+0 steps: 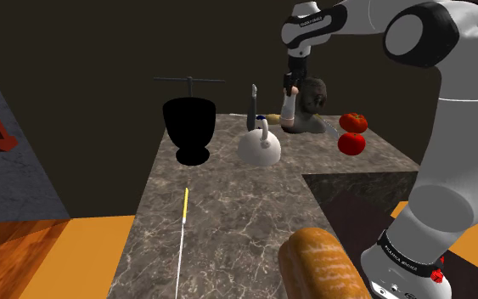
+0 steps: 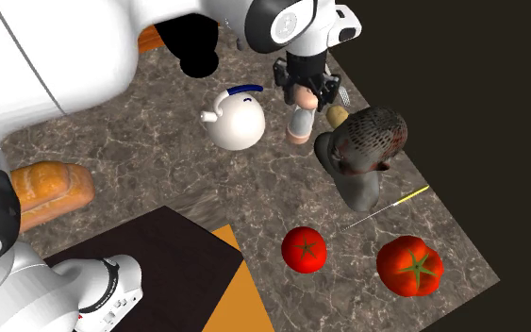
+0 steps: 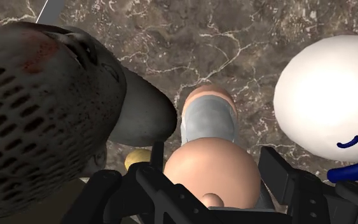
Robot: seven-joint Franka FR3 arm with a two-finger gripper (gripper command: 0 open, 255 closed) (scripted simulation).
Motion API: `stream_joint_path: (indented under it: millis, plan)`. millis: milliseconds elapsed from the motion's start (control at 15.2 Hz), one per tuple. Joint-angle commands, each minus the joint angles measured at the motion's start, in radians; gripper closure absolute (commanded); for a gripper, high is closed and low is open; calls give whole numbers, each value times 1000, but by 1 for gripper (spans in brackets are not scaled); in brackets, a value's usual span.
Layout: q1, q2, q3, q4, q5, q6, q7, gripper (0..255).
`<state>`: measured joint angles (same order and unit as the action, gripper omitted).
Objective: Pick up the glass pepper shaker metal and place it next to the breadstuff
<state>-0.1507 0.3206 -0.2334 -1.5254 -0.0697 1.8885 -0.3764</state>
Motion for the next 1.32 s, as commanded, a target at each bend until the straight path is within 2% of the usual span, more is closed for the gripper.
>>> stream_joint_path:
  millis: [0, 660, 1254]
  plan:
    - [0, 2, 0, 29, 1, -27, -1, 255]
    - [-4, 10, -1, 175, 5, -164, -17, 255]
    - [-15, 46, -3, 351, 15, -303, -34, 255]
